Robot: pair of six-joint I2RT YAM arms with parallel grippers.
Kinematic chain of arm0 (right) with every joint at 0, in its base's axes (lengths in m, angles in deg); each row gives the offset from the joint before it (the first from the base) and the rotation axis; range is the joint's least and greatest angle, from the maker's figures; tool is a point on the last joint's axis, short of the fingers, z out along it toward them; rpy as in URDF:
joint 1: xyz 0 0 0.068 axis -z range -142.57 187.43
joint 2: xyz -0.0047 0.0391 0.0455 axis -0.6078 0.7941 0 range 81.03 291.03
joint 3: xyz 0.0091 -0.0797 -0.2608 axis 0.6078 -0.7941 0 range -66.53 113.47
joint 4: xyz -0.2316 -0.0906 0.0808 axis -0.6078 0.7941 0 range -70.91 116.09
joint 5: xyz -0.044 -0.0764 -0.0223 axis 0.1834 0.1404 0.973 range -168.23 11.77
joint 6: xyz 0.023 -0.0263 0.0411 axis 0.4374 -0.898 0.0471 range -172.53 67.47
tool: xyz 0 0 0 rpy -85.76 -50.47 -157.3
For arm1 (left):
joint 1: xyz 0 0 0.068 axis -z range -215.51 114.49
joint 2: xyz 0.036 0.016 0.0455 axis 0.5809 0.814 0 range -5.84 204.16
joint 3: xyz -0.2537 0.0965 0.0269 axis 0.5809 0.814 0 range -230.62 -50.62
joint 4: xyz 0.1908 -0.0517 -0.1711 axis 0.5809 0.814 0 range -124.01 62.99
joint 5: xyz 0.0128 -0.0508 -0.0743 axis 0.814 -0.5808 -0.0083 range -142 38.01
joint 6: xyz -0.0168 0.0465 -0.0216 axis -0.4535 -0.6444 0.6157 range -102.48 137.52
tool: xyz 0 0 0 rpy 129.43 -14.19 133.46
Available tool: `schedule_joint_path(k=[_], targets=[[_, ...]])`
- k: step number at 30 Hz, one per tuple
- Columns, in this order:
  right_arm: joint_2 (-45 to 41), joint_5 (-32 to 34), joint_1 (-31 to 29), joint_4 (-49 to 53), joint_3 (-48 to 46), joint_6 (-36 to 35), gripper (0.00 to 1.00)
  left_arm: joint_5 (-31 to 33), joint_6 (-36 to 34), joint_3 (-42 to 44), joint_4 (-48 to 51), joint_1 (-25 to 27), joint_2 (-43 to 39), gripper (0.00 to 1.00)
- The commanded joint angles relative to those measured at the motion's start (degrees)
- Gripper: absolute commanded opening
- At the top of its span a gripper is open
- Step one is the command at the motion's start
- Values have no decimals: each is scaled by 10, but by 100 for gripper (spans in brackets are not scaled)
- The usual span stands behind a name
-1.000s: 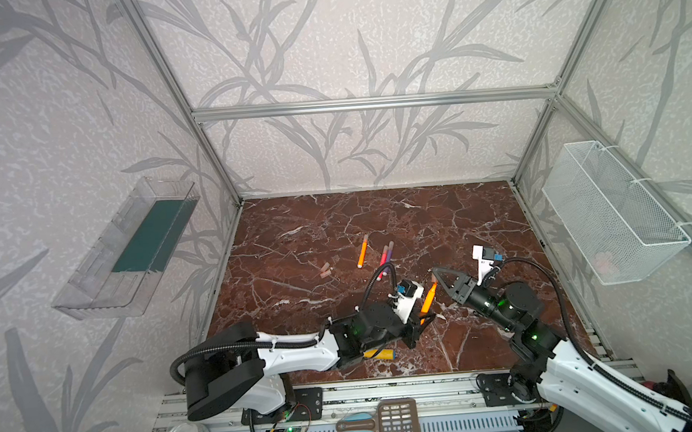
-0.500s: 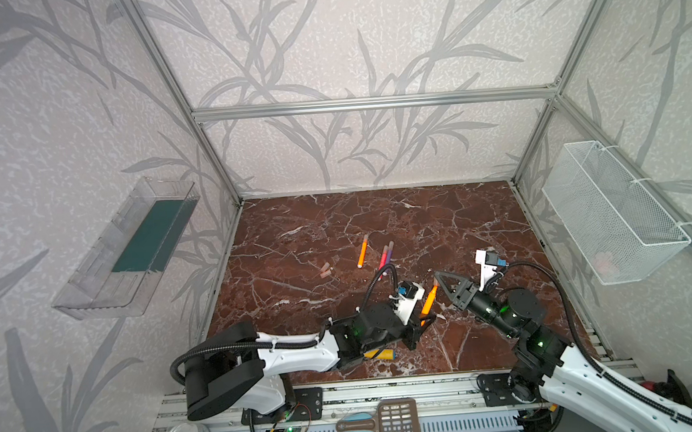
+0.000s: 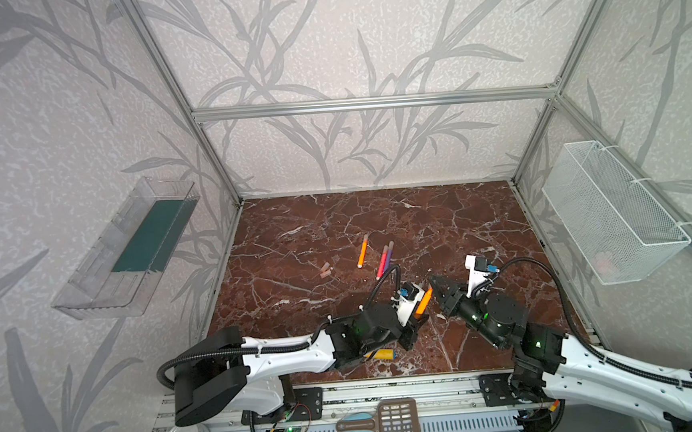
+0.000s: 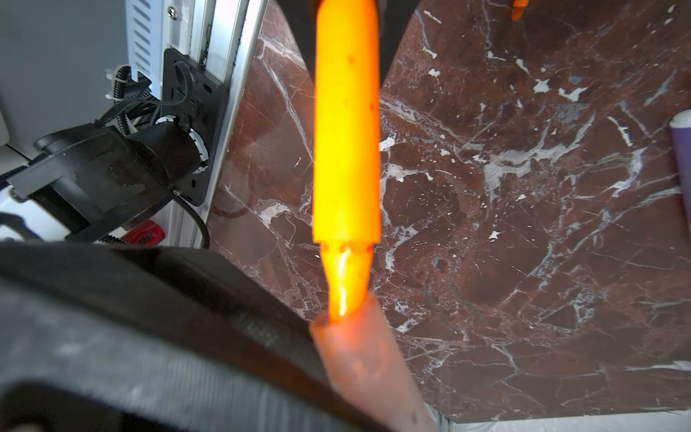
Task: Insert the pens into the pen caps
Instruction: 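Push the pink cap down onto the orange marker tip with the right gripper, then open the right gripper to release the cap on the marker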
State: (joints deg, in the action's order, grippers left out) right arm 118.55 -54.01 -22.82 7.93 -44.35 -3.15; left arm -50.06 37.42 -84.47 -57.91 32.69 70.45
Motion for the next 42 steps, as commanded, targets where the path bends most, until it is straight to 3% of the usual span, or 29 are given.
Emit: schedule_joint_path(k=[1, 8, 14, 21, 25, 32, 38, 42], targets=[[13, -52, -33, 32, -3, -4, 0, 78, -10, -41, -37, -14, -15, 0], [35, -18, -58, 13, -7, 19, 0, 86, 2, -40, -43, -16, -17, 0], [100, 102, -138, 22, 24, 51, 0, 87, 29, -60, -31, -15, -13, 0], [148, 93, -149, 9, 56, 40, 0, 82, 35, -50, -46, -16, -29, 0], [122, 102, -148, 15, 55, 20, 37, 83, 32, -30, -57, -16, -39, 0], [28, 124, -148, -10, 30, -62, 75, 68, 25, 12, -88, -16, -52, 0], [-44, 141, -147, 45, 59, -134, 85, 63, 23, 30, -107, -16, -50, 0], [-74, 141, -140, 36, 64, -188, 82, 54, 19, 35, -114, -16, -48, 0]])
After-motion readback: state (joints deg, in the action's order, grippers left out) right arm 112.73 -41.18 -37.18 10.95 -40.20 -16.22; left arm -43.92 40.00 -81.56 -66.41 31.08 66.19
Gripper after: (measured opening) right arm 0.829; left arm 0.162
